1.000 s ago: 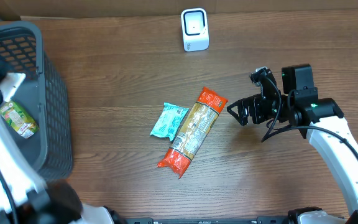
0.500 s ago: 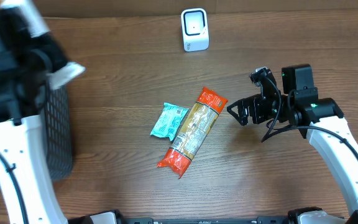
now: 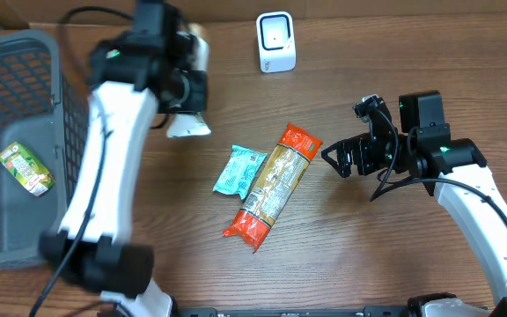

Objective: Scan the item barcode
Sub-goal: 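Grasp the white Pantene tube and lift it toward the table, then lay the white tube on the table beside the spaghetti, release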

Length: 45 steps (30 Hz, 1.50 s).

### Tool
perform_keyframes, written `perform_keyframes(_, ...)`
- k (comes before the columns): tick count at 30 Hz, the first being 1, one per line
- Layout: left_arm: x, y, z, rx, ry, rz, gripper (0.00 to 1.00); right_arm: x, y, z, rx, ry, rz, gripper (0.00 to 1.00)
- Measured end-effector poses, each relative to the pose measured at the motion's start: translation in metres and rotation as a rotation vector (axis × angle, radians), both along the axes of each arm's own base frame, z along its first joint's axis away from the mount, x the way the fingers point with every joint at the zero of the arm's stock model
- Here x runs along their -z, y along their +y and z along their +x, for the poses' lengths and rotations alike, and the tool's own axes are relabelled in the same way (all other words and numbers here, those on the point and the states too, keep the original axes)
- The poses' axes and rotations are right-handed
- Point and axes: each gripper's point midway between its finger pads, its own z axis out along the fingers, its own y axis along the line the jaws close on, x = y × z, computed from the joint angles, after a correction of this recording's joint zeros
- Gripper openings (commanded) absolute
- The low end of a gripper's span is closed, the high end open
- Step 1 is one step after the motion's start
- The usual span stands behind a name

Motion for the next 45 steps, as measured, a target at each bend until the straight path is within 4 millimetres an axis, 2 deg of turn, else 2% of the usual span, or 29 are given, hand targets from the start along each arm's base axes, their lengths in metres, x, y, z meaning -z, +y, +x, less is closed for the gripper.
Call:
perform_keyframes(5,0.077,-0.003,0.013,0.07,0.183,0.049,0.04,0.0,0.0,0.0,0.0,0.001,0.0,1.0)
perform_keyframes(9,0.13,-0.003,0.011,0.114,0.321,0.078,0.04,0.0,0.0,0.0,0.0,0.0,0.0,1.0)
perform_keyframes(11,0.154,-0.001,0.003,0.134,0.402,0.09,0.04,0.0,0.0,0.0,0.001,0.001,0.0,1.0)
perform_keyframes(14,0.171,-0.001,-0.007,0.161,0.478,0.101,0.04,0.0,0.0,0.0,0.0,0.0,0.0,1.0)
perform_keyframes(17,0.172,-0.002,-0.008,0.17,0.481,0.103,0.04,0.0,0.0,0.0,0.0,0.0,0.0,1.0)
perform_keyframes(20,0.175,-0.012,-0.011,0.196,0.482,0.091,0.04,0.0,0.0,0.0,0.0,0.001,0.0,1.0)
perform_keyframes(24,0.181,-0.045,-0.02,0.254,0.476,0.025,0.05,0.0,0.0,0.0,0.0,0.0,0.0,1.0)
perform_keyframes(27,0.185,-0.073,-0.032,0.291,0.488,-0.012,0.16,0.0,0.0,0.0,0.0,0.0,0.0,1.0)
perform_keyframes(30,0.187,-0.091,-0.044,0.304,0.512,-0.022,0.21,0.0,0.0,0.0,0.0,0.0,0.0,1.0)
perform_keyframes(33,0.191,-0.1,-0.056,0.308,0.542,-0.02,0.2,0.0,0.0,0.0,0.0,0.001,0.0,1.0)
perform_keyframes(37,0.191,-0.105,-0.058,0.3,0.549,-0.034,0.09,0.0,0.0,0.0,0.0,0.0,0.0,1.0)
perform_keyframes(40,0.189,-0.106,-0.062,0.29,0.569,-0.049,0.11,0.0,0.0,0.0,0.0,0.0,0.0,1.0)
perform_keyframes(41,0.189,-0.106,-0.064,0.289,0.578,-0.055,0.19,0.0,0.0,0.0,0.0,0.0,0.0,1.0)
perform_keyframes(42,0.188,-0.106,-0.066,0.288,0.587,-0.059,0.34,0.0,0.0,0.0,0.0,0.0,0.0,1.0)
perform_keyframes(43,0.187,-0.107,-0.069,0.288,0.6,-0.063,0.45,0.0,0.0,0.0,0.0,0.001,0.0,1.0)
perform_keyframes(45,0.184,-0.105,-0.078,0.28,0.639,-0.065,0.54,0.0,0.0,0.0,0.0,0.0,0.0,1.0)
